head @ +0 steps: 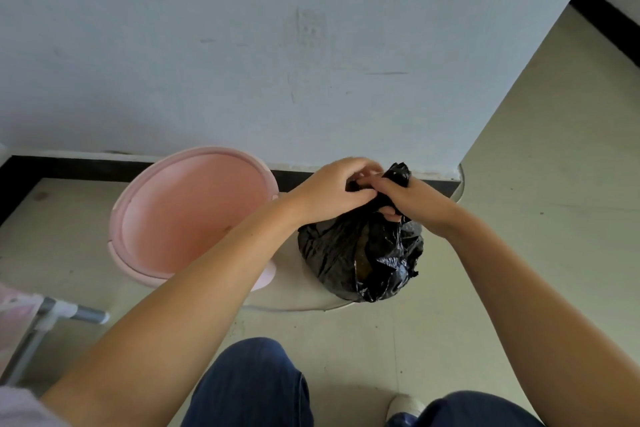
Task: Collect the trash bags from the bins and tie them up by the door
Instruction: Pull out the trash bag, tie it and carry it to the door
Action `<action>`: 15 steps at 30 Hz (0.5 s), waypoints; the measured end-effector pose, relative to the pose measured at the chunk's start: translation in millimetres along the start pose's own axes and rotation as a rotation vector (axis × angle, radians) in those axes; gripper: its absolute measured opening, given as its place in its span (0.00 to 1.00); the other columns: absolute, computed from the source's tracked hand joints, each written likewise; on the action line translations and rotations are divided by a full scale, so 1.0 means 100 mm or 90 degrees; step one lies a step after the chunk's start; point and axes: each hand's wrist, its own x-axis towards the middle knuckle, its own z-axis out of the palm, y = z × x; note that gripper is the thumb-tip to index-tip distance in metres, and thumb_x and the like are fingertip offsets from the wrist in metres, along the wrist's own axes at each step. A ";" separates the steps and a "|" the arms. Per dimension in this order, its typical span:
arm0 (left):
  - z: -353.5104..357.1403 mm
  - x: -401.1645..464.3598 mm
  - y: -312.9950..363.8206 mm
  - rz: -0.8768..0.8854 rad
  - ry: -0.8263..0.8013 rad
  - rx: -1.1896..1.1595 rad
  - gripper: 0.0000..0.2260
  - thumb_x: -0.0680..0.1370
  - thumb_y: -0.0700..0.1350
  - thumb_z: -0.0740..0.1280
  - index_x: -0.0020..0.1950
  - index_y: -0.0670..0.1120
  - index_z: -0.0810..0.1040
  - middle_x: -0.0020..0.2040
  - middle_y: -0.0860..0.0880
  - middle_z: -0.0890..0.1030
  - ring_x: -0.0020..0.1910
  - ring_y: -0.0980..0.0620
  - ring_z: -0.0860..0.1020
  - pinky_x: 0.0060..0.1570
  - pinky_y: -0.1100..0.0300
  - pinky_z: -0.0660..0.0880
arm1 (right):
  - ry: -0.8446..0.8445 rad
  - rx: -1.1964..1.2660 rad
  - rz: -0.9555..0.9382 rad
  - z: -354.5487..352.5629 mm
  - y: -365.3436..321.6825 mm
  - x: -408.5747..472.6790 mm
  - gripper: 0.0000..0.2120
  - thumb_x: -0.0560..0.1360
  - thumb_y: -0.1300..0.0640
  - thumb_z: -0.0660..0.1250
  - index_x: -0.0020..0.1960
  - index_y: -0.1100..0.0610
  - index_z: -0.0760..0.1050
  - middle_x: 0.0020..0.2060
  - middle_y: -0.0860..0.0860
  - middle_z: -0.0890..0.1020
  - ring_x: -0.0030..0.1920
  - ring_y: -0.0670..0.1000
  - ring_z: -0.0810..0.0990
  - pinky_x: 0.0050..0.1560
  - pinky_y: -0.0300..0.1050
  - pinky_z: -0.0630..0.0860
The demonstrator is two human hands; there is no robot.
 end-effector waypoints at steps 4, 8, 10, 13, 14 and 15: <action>0.11 -0.01 -0.23 -0.076 0.023 0.065 0.11 0.78 0.42 0.64 0.60 0.45 0.76 0.48 0.51 0.79 0.46 0.53 0.76 0.46 0.63 0.69 | 0.028 0.031 0.001 -0.08 0.11 0.05 0.12 0.82 0.55 0.51 0.53 0.55 0.73 0.25 0.51 0.68 0.28 0.50 0.67 0.38 0.43 0.65; 0.14 0.00 -0.24 -0.108 0.165 -0.002 0.08 0.79 0.45 0.62 0.45 0.42 0.77 0.39 0.48 0.78 0.40 0.52 0.74 0.42 0.61 0.68 | -0.017 0.030 0.020 -0.11 0.19 0.05 0.13 0.83 0.53 0.50 0.53 0.52 0.74 0.29 0.51 0.73 0.32 0.50 0.72 0.43 0.42 0.69; 0.18 0.00 -0.25 -0.112 0.245 -0.054 0.08 0.80 0.44 0.62 0.45 0.42 0.77 0.43 0.46 0.78 0.42 0.54 0.74 0.45 0.65 0.68 | -0.053 0.041 0.021 -0.12 0.20 0.04 0.16 0.83 0.51 0.51 0.49 0.54 0.77 0.32 0.52 0.75 0.36 0.49 0.74 0.48 0.42 0.70; 0.29 -0.03 -0.24 -0.139 0.350 -0.196 0.05 0.80 0.43 0.61 0.47 0.45 0.74 0.47 0.47 0.76 0.43 0.56 0.73 0.47 0.69 0.69 | -0.076 0.021 0.006 -0.16 0.22 0.07 0.18 0.82 0.52 0.52 0.49 0.65 0.73 0.35 0.53 0.76 0.39 0.49 0.75 0.51 0.42 0.69; 0.33 -0.05 -0.23 -0.141 0.331 -0.285 0.03 0.79 0.43 0.62 0.50 0.44 0.73 0.48 0.47 0.76 0.46 0.56 0.75 0.51 0.66 0.70 | -0.076 0.007 0.002 -0.16 0.22 0.08 0.18 0.82 0.52 0.53 0.47 0.66 0.72 0.34 0.53 0.75 0.37 0.49 0.74 0.49 0.41 0.69; 0.39 -0.05 -0.25 -0.139 0.275 -0.361 0.06 0.78 0.44 0.64 0.53 0.44 0.71 0.49 0.48 0.77 0.49 0.55 0.77 0.56 0.61 0.72 | -0.073 0.009 -0.004 -0.15 0.24 0.08 0.17 0.82 0.52 0.53 0.45 0.64 0.71 0.32 0.52 0.73 0.35 0.48 0.72 0.46 0.41 0.68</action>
